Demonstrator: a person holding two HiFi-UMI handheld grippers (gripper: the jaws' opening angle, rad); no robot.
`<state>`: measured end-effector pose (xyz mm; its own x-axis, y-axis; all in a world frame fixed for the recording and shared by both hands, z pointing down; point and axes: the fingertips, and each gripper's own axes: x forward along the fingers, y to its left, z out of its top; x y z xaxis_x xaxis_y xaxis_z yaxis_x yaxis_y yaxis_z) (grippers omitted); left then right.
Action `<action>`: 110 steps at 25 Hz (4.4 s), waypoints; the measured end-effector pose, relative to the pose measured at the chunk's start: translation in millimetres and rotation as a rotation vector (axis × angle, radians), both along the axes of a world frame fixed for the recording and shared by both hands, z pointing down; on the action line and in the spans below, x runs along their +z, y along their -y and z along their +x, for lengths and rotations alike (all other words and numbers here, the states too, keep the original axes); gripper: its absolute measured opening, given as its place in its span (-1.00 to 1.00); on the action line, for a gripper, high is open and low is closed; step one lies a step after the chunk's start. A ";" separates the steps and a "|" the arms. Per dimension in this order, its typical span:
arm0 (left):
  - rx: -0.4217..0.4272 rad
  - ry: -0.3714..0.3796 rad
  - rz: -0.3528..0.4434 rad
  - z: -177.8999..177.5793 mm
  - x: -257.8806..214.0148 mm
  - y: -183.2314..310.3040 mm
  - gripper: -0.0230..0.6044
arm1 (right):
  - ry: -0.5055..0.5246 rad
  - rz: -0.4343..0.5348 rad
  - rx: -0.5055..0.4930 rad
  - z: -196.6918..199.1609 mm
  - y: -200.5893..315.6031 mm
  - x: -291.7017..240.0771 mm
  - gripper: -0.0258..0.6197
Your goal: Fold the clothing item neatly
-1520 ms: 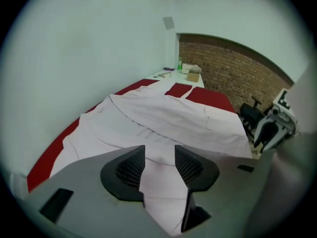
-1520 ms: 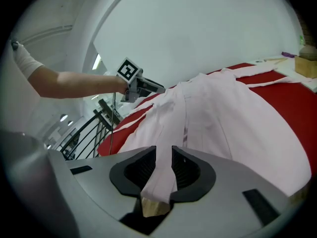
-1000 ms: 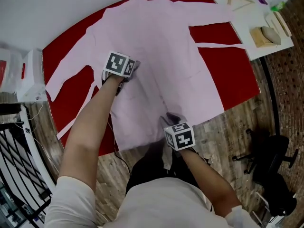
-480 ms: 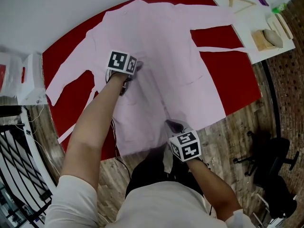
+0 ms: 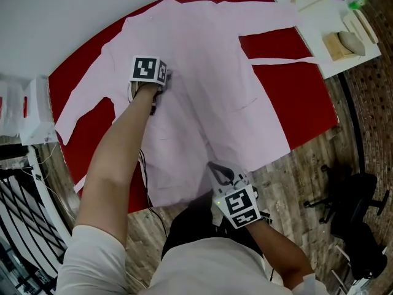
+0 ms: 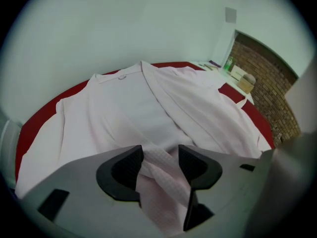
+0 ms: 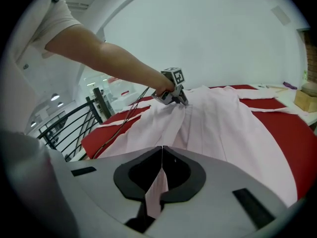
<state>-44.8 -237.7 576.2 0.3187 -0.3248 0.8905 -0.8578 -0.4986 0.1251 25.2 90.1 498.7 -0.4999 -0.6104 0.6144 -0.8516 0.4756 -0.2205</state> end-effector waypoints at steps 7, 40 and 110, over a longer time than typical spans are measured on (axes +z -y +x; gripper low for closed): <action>0.001 0.044 -0.027 -11.4 8.3 16.1 -0.24 | 0.001 -0.023 -0.003 -0.2 -0.3 9.9 -0.86; -0.029 -0.014 -0.047 -16.7 1.1 30.7 -0.50 | 0.013 -0.072 0.058 21.5 -4.4 34.5 -0.86; 0.069 -0.864 0.285 28.9 -156.0 -170.4 -0.44 | -0.126 -0.069 0.622 304.3 71.4 -3.0 -0.72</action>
